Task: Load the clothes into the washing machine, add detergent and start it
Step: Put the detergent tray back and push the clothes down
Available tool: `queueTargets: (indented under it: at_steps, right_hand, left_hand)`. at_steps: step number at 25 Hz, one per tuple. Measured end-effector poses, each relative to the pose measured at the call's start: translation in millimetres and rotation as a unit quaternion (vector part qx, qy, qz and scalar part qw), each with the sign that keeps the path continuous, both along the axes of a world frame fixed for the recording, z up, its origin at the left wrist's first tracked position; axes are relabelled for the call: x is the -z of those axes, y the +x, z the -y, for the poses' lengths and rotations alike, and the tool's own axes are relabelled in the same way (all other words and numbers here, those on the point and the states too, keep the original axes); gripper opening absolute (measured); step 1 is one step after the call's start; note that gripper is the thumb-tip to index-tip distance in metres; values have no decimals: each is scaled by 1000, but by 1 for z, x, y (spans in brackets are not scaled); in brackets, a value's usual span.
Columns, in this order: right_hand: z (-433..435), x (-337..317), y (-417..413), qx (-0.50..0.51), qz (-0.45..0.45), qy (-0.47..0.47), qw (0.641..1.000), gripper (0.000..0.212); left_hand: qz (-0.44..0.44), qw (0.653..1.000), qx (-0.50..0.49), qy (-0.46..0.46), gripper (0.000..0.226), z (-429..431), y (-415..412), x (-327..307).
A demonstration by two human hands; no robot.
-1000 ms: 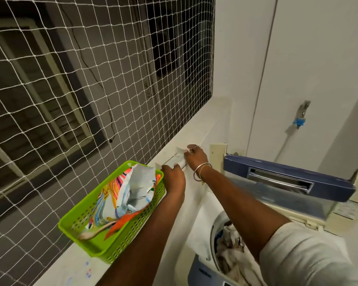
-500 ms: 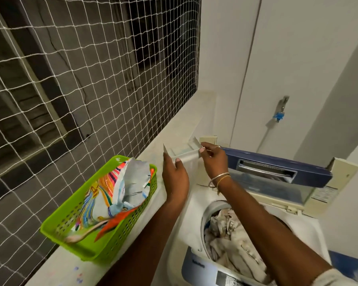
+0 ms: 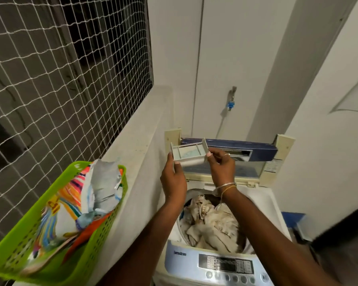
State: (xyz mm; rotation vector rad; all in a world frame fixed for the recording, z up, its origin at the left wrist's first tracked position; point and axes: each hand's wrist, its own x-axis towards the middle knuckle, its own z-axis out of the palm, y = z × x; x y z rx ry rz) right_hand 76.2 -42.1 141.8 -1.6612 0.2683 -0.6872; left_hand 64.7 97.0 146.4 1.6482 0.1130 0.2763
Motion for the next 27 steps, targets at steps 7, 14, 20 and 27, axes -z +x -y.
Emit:
queueTargets:
  at_steps: [7, 14, 20, 27]
  right_hand:
    - [49, 32, -37, 43, -32, 18, 998, 7]
    - [96, 101, -47, 57, -119, 60, 989, 21]
    - [120, 147, -44, 53, -171, 54, 982, 22]
    - [131, 184, -34, 41, -267, 62, 961, 15]
  left_hand:
    - [-43, 997, 55, -19, 39, 42, -7, 33]
    - [-104, 993, 52, 29, 25, 91, -17, 94]
    - [-129, 991, 44, 19, 22, 120, -15, 123]
    - [-208, 972, 99, 49, 38, 125, 8, 199]
